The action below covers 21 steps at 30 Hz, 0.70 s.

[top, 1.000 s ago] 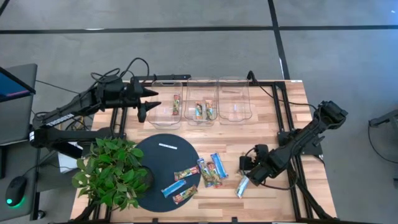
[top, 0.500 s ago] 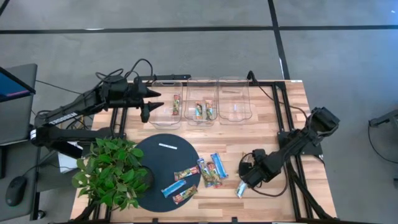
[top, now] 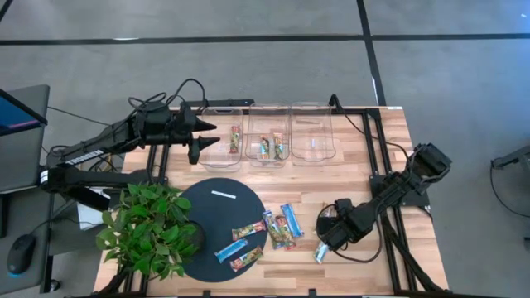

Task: Pick and place Granola Bars by type
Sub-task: Put the yellow granola bar into the middle transparent bin

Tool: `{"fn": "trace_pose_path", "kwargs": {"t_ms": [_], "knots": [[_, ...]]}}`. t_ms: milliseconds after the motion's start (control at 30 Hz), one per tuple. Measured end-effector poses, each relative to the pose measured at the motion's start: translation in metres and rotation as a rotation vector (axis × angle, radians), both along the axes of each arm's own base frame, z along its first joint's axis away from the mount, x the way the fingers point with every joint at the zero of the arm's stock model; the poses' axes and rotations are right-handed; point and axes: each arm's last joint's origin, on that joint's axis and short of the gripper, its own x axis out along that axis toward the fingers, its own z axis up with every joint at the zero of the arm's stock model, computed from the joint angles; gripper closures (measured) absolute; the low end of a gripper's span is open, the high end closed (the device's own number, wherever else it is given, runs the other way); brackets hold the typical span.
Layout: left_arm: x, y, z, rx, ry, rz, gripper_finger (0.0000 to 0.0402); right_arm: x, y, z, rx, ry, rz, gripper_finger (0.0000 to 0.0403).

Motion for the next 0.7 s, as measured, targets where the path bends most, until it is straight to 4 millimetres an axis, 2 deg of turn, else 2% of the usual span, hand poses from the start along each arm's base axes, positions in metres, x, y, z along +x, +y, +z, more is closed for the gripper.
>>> {"fn": "trace_pose_path", "kwargs": {"t_ms": [133,467,700], "knots": [[0.000,-0.001,0.000,-0.007,-0.002,-0.002,0.0196,0.000,-0.001,0.000,-0.020,-0.009,0.016,0.0306],[0.001,-0.004,0.000,-0.003,0.000,0.024,0.0196,-0.004,-0.006,0.007,-0.069,-0.032,0.028,0.0307],[0.002,-0.005,0.000,0.003,0.001,0.039,0.0196,-0.009,-0.010,0.023,-0.076,-0.080,0.034,0.0310]]}}
